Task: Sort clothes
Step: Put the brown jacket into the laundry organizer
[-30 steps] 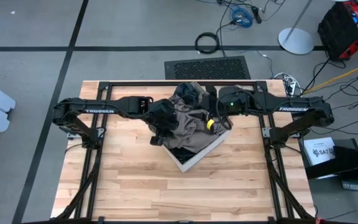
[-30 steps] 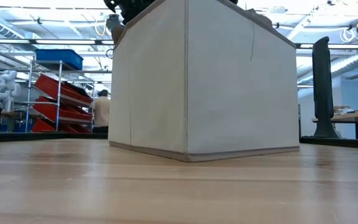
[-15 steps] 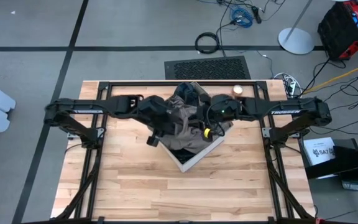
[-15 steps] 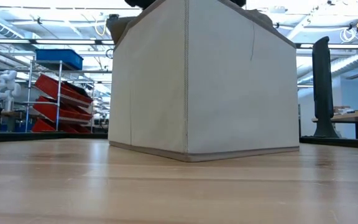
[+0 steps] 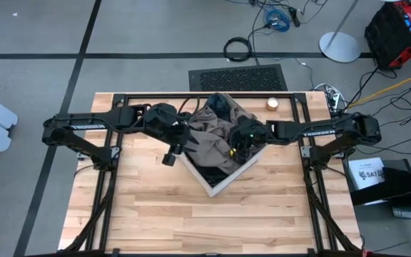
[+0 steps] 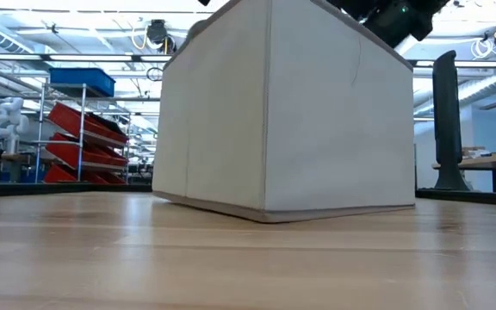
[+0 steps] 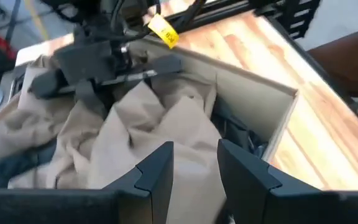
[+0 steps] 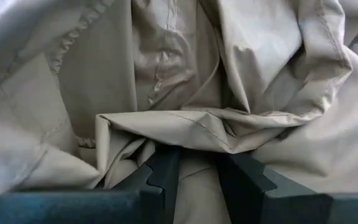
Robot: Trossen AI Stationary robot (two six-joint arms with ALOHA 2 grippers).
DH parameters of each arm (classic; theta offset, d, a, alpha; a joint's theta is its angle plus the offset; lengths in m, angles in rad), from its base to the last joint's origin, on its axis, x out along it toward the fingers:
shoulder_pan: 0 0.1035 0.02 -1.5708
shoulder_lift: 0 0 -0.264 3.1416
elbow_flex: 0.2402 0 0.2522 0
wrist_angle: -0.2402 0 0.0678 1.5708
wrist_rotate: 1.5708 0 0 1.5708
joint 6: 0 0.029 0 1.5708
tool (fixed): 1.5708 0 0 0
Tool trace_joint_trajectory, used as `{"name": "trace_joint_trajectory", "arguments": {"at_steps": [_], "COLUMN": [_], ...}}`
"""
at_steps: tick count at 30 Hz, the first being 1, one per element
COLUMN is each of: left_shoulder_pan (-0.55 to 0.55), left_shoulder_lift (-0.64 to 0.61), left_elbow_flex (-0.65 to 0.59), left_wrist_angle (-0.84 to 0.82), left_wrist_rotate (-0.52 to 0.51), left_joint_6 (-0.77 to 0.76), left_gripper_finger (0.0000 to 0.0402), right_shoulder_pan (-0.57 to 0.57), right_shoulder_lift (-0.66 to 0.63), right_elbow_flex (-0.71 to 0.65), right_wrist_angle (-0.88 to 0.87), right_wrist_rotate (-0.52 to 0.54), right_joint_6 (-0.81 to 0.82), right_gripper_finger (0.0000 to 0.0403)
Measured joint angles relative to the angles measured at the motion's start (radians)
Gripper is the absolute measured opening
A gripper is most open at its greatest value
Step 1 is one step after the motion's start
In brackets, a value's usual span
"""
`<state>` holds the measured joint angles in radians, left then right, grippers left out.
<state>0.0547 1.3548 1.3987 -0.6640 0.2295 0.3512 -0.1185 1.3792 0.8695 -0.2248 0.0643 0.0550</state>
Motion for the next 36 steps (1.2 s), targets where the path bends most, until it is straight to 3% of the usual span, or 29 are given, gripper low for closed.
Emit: {"name": "trace_joint_trajectory", "arguments": {"at_steps": [6,11,17,23,31,36], "left_shoulder_pan": [0.015,0.025,0.024,0.014,-0.103,-0.147], "left_shoulder_lift": [-0.002,-0.002,-0.002,-0.002,-0.002,-0.002], "left_elbow_flex": [0.0,0.0,0.0,0.0,0.0,0.0], "left_wrist_angle": [-0.041,-0.038,-0.036,-0.032,0.002,0.0], "left_wrist_rotate": [-0.13,-0.178,-0.249,-0.243,-0.211,-0.235], "left_joint_6": [-0.057,-0.06,-0.083,-0.085,-0.11,-0.11], "left_gripper_finger": [0.0135,0.0135,0.0135,0.0135,0.0135,0.0135], "right_shoulder_pan": [-0.047,-0.096,-0.105,-0.112,-0.116,-0.116], "right_shoulder_lift": [0.001,0.001,0.004,0.008,0.008,0.007], "right_elbow_flex": [-0.005,-0.006,0.001,0.108,0.317,0.432], "right_wrist_angle": [-0.032,-0.083,-0.009,-0.017,-0.323,-0.41], "right_wrist_rotate": [0.012,0.016,0.014,0.0,0.016,0.017], "right_joint_6": [-0.067,-0.085,-0.108,-0.118,-0.131,-0.175], "right_gripper_finger": [0.0098,0.0098,0.0098,0.0098,0.0098,0.0098]}}
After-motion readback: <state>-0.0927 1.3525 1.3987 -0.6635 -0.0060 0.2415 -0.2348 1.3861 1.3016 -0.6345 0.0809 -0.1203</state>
